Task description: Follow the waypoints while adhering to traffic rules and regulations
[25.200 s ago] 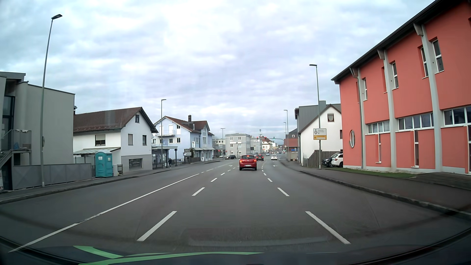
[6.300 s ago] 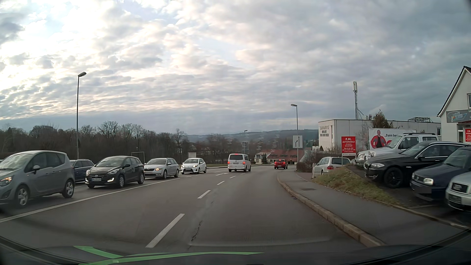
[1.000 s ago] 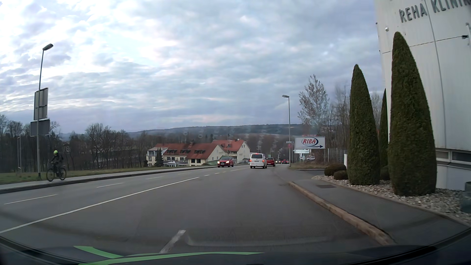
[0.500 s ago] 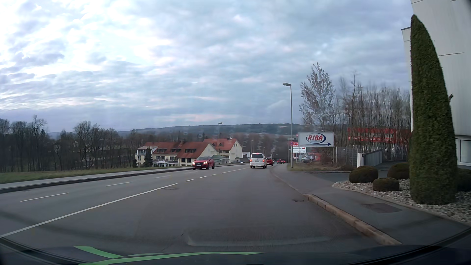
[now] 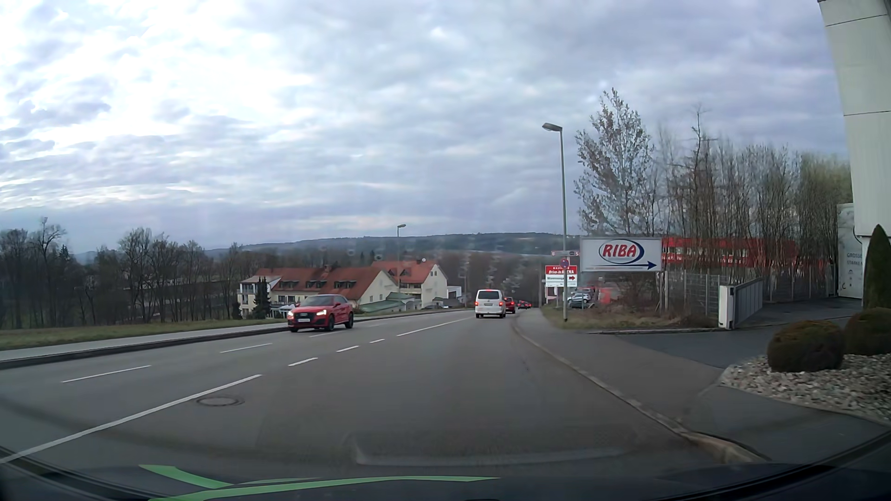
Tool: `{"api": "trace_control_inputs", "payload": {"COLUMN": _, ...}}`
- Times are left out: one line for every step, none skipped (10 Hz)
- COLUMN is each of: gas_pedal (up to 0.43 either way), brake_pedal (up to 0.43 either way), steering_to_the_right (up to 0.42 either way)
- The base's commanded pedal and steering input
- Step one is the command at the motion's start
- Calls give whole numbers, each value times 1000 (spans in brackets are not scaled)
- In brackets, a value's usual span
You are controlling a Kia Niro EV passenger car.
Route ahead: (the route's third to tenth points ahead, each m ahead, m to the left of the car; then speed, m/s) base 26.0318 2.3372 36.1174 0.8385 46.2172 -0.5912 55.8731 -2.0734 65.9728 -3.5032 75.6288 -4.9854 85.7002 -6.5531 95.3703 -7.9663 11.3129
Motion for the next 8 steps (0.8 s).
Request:
{"api": "trace_control_inputs", "payload": {"gas_pedal": 0, "brake_pedal": 0, "steering_to_the_right": 18}}
{"api": "trace_control_inputs", "payload": {"gas_pedal": 0, "brake_pedal": 0, "steering_to_the_right": 21}}
{"api": "trace_control_inputs", "payload": {"gas_pedal": 0, "brake_pedal": 0, "steering_to_the_right": 25}}
{"api": "trace_control_inputs", "payload": {"gas_pedal": 0, "brake_pedal": 0, "steering_to_the_right": 26}}
{"api": "trace_control_inputs", "payload": {"gas_pedal": 0, "brake_pedal": 0, "steering_to_the_right": 25}}
{"api": "trace_control_inputs", "payload": {"gas_pedal": 0, "brake_pedal": 0, "steering_to_the_right": 24}}
{"api": "trace_control_inputs", "payload": {"gas_pedal": 0, "brake_pedal": 0, "steering_to_the_right": 23}}
{"api": "trace_control_inputs", "payload": {"gas_pedal": 0, "brake_pedal": 0, "steering_to_the_right": 20}}
